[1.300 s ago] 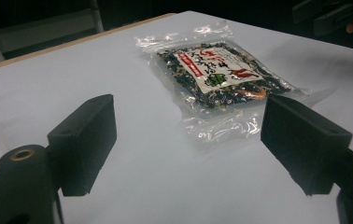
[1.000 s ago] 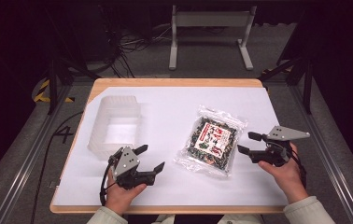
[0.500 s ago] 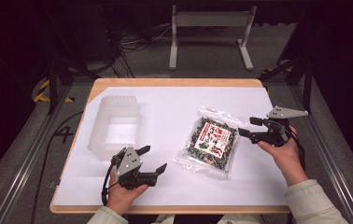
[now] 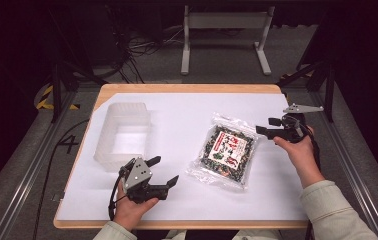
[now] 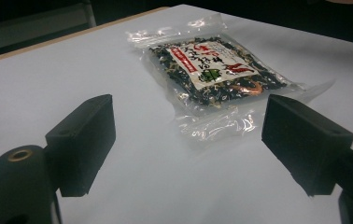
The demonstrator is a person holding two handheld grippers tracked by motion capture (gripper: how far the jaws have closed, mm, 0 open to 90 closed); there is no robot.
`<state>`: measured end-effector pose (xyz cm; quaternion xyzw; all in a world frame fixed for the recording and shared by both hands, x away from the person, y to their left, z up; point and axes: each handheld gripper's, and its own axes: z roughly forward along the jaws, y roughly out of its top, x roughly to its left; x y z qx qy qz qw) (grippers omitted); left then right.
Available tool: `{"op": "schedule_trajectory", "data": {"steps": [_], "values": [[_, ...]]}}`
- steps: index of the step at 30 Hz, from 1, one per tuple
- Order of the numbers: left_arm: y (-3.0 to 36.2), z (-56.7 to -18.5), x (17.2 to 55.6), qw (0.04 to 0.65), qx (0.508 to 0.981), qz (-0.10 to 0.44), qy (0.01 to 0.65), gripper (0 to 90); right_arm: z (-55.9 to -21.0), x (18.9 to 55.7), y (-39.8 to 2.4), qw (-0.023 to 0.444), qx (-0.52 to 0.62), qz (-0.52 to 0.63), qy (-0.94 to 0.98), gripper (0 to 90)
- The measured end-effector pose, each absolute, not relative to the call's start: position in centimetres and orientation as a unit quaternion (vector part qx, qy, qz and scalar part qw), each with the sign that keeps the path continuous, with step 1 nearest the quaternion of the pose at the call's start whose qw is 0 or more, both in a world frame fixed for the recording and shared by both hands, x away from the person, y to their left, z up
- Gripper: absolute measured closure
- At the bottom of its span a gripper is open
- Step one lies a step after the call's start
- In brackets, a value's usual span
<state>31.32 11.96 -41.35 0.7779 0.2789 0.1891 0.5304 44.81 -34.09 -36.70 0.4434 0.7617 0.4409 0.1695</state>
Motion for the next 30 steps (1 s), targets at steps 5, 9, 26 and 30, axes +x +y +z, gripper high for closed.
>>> {"op": "schedule_trajectory", "data": {"steps": [5, 9, 26, 30], "values": [[12.1, -41.4, 31.3, 0.529, 0.778, 0.19, 0.281, 17.5, -37.0, 45.8, -34.4, 0.175, 0.444, 0.443, 0.759, 28.0], [12.3, -41.4, 31.1, 0.527, 0.778, 0.192, 0.283, 17.2, -37.7, 46.6, -34.7, 0.177, 0.453, 0.439, 0.755, 27.3], [13.1, -41.5, 30.3, 0.521, 0.775, 0.201, 0.296, 17.0, -41.3, 49.2, -35.2, 0.135, 0.479, 0.423, 0.757, 26.2], [13.1, -41.5, 30.3, 0.521, 0.776, 0.201, 0.295, 16.9, -41.8, 49.4, -35.4, 0.117, 0.486, 0.424, 0.755, 27.2]]}}
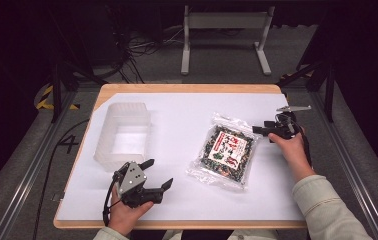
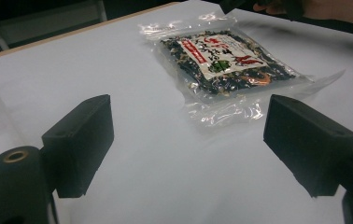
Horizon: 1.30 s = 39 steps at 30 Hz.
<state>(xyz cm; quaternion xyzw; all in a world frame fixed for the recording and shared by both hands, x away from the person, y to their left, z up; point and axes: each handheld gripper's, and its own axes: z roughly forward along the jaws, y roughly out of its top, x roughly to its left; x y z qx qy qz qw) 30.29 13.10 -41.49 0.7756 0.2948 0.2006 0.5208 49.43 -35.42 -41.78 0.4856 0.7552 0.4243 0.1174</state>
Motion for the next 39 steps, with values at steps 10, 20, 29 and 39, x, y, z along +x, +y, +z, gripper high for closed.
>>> {"op": "schedule_trajectory", "data": {"steps": [10, 20, 29, 39], "values": [[13.0, -41.5, 30.3, 0.518, 0.778, 0.202, 0.293, 16.9, -42.9, 50.0, -35.3, 0.08, 0.488, 0.412, 0.765, 38.2], [12.9, -41.6, 30.4, 0.511, 0.781, 0.206, 0.295, 17.0, -43.0, 50.0, -35.8, 0.047, 0.485, 0.419, 0.766, 62.5], [12.8, -41.6, 30.4, 0.507, 0.782, 0.208, 0.296, 17.1, -42.9, 49.8, -35.5, 0.041, 0.472, 0.403, 0.783, 88.1], [12.8, -41.6, 30.5, 0.509, 0.781, 0.207, 0.298, 16.9, -41.1, 48.6, -34.4, 0.091, 0.439, 0.397, 0.801, 90.0]]}}
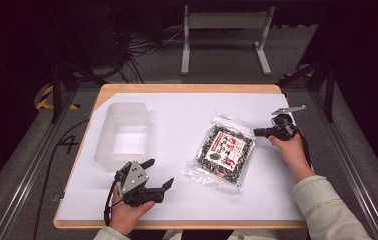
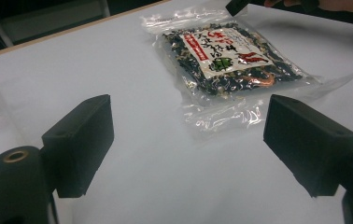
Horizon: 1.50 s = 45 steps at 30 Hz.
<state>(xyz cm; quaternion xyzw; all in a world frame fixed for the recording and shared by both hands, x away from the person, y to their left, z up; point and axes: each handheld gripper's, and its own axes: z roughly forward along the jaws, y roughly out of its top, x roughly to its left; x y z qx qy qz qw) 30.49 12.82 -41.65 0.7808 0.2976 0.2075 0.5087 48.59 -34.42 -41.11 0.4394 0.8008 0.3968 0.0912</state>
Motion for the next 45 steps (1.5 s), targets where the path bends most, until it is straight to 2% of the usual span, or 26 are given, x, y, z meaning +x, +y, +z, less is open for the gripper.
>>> {"op": "schedule_trajectory", "data": {"steps": [10, 13, 18, 26, 35, 45], "values": [[12.4, -40.8, 30.9, 0.527, 0.772, 0.195, 0.297, 18.4, -36.9, 45.8, -34.2, 0.132, 0.397, 0.456, 0.785, 90.0], [12.3, -40.2, 31.4, 0.532, 0.776, 0.166, 0.296, 25.8, -35.5, 44.7, -34.0, 0.146, 0.377, 0.473, 0.783, 90.0], [12.3, -39.7, 31.8, 0.548, 0.764, 0.157, 0.303, 26.6, -33.3, 43.0, -33.4, 0.171, 0.347, 0.498, 0.776, 90.0], [12.2, -38.4, 32.6, 0.562, 0.75, 0.17, 0.304, 27.5, -29.9, 39.3, -32.6, 0.219, 0.293, 0.543, 0.756, 90.0], [11.2, -36.9, 33.8, 0.58, 0.74, 0.18, 0.289, 23.4, -27.4, 36.1, -31.4, 0.26, 0.242, 0.559, 0.749, 90.0], [10.8, -36.9, 35.2, 0.6, 0.731, 0.165, 0.28, 20.5, -26.2, 34.4, -30.5, 0.273, 0.21, 0.572, 0.745, 90.0]]}}
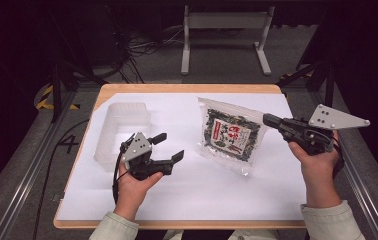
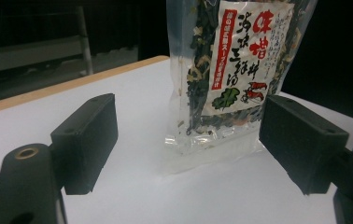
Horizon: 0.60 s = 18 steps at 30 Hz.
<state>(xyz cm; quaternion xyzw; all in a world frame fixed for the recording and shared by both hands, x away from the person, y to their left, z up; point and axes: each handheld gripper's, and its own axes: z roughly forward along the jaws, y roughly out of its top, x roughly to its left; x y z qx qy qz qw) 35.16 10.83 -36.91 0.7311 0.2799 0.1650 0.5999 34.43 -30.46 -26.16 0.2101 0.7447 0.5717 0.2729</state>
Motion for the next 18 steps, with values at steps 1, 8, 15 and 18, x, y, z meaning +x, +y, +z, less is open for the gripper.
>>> {"op": "schedule_trajectory", "data": {"steps": [1, 8, 15, 18], "values": [[10.7, -36.9, 35.3, 0.603, 0.731, 0.159, 0.278, 20.5, -26.2, 34.4, -30.5, 0.273, 0.21, 0.572, 0.745, 90.0], [9.3, -36.6, 36.0, 0.604, 0.742, 0.128, 0.261, 17.0, -25.6, 33.6, -30.1, 0.27, 0.196, 0.584, 0.74, 90.0], [7.6, -36.3, 36.4, 0.612, 0.745, 0.11, 0.242, 14.7, -25.1, 32.8, -29.4, 0.262, 0.174, 0.6, 0.735, 90.0], [7.0, -36.2, 36.5, 0.613, 0.747, 0.105, 0.235, 11.5, -25.0, 32.6, -29.1, 0.254, 0.167, 0.608, 0.733, 90.0]]}}
